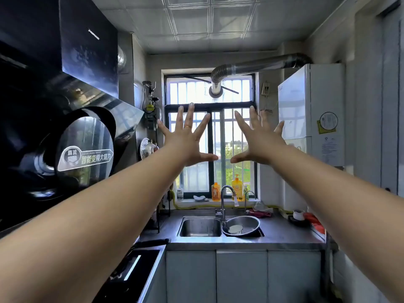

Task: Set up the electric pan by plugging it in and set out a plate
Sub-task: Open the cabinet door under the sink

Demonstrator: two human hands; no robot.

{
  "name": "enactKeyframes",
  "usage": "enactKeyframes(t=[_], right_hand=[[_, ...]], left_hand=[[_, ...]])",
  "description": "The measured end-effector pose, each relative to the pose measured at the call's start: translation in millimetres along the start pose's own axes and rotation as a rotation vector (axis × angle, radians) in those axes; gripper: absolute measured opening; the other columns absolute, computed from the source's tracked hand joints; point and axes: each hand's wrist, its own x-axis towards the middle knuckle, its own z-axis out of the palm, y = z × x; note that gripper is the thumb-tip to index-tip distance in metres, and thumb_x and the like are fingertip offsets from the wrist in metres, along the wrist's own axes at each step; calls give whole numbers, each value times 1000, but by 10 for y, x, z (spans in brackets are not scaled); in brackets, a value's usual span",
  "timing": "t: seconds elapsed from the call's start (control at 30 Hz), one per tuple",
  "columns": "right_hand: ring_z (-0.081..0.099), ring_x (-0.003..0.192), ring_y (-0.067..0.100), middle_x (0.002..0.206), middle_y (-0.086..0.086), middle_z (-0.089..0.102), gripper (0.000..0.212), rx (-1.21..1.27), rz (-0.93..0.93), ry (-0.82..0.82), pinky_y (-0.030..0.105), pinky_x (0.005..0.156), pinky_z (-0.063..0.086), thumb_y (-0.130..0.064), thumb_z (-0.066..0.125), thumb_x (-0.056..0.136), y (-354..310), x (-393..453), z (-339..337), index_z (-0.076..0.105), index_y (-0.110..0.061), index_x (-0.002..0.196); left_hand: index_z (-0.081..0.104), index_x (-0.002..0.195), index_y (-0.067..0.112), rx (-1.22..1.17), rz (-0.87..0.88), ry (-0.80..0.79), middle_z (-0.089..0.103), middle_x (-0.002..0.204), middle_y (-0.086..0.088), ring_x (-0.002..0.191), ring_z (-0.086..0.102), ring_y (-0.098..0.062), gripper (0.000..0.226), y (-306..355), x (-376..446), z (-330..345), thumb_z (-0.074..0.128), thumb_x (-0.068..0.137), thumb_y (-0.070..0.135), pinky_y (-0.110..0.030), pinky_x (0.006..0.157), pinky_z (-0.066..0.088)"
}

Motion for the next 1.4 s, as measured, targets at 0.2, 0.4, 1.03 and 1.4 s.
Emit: enactKeyframes(t=[0.2,0.4,1.03,1.4], right_hand=[[-22,146,34,159,6,-26,134,-8,-13,14,74,107,-2,-79,66,57,265,557,657,-25,-39,147],[-21,147,35,159,6,-26,133,-18,-18,31,74,107,-1,-79,64,58,806,1483,1447,-26,-38,147],[-20,147,33,160,7,-25,130,69,-66,-61,71,110,-3,-71,68,64,1189,3572,3626,-24,-36,148],[-21,147,33,159,7,-26,127,88,-9,-100,69,112,-5,-66,69,68,958,4853,4822,-24,-34,149]], left_hand=[[-32,141,41,56,2,-12,-47,147,-3,139,-37,-32,116,64,572,655,33,61,93,-80,100,2],[-32,142,41,37,-13,-29,-46,148,-5,139,-35,-33,117,342,1545,1466,36,62,92,-81,100,0],[-34,142,38,-8,-63,-137,-46,148,-3,138,-39,-31,119,255,3578,3717,42,65,88,-77,103,-5],[-37,140,37,-24,-30,-116,-49,145,-3,138,-39,-30,119,-302,4778,5024,38,63,89,-76,103,-6]])
